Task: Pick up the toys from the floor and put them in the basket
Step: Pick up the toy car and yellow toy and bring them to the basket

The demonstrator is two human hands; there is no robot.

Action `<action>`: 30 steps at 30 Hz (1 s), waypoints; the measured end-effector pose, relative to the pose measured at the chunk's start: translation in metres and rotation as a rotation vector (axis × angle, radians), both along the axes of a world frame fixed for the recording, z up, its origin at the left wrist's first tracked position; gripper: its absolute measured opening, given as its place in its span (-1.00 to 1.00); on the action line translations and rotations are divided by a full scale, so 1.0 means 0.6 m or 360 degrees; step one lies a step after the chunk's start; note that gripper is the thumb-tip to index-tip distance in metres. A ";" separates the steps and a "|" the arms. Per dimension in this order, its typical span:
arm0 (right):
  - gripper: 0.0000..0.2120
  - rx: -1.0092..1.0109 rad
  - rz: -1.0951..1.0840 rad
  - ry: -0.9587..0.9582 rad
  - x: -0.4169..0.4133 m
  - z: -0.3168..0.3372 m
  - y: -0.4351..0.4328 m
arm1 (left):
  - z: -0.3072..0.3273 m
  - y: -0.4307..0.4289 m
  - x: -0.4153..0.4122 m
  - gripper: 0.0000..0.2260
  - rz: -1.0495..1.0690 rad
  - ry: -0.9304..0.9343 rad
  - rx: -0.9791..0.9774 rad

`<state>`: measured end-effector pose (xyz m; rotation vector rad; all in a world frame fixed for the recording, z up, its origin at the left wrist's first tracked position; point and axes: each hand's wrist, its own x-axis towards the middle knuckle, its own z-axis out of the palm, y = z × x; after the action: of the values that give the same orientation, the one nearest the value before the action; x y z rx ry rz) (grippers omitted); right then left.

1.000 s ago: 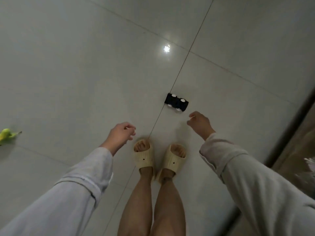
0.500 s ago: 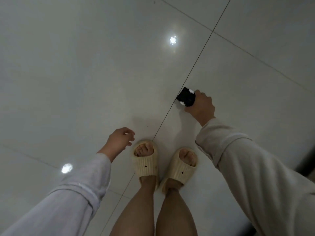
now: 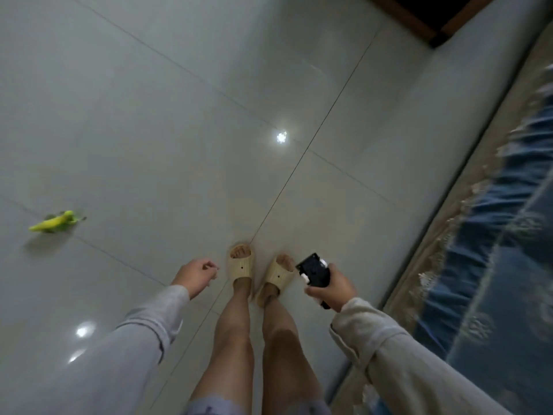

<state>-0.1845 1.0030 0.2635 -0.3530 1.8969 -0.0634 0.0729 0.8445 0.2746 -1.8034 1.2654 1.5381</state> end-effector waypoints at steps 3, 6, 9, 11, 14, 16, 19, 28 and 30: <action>-0.60 -0.0015 0.0022 0.0045 -0.002 0.114 0.033 | 0.097 0.036 0.043 -0.83 -0.0069 -0.0141 0.0054; -0.47 -0.0015 0.0015 0.0113 -0.008 0.196 0.062 | 0.166 0.072 0.071 -0.74 -0.0073 -0.0161 0.0056; -0.45 0.0026 -0.0059 0.0131 -0.014 0.243 0.084 | 0.211 0.097 0.088 -0.81 0.0027 -0.0103 0.0026; -0.55 0.0021 -0.0081 0.0160 -0.016 0.263 0.093 | 0.234 0.106 0.099 -0.89 0.0102 -0.0082 -0.0008; -0.60 -0.0052 -0.0117 0.0209 -0.015 0.279 0.087 | 0.251 0.116 0.118 -0.90 0.0264 -0.0071 -0.0065; -0.57 -0.0090 -0.0060 0.0184 -0.013 0.282 0.075 | 0.261 0.120 0.130 -0.86 0.0362 -0.0101 -0.0117; -0.58 -0.0153 0.0053 0.0159 -0.018 0.280 0.057 | 0.270 0.132 0.143 -0.76 0.0546 -0.0143 -0.0204; -0.55 -0.0124 0.0645 0.0182 -0.086 0.263 -0.021 | 0.289 0.271 0.138 -0.83 0.1125 -0.0163 -0.0161; -0.49 -0.0064 0.0905 0.0194 -0.078 0.262 -0.040 | 0.284 0.316 0.133 -0.87 0.1244 -0.0120 -0.0107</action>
<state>-0.2315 0.9793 0.4205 -0.9268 1.8497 0.3062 0.1528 1.0339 0.4448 -2.5475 0.5838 1.7749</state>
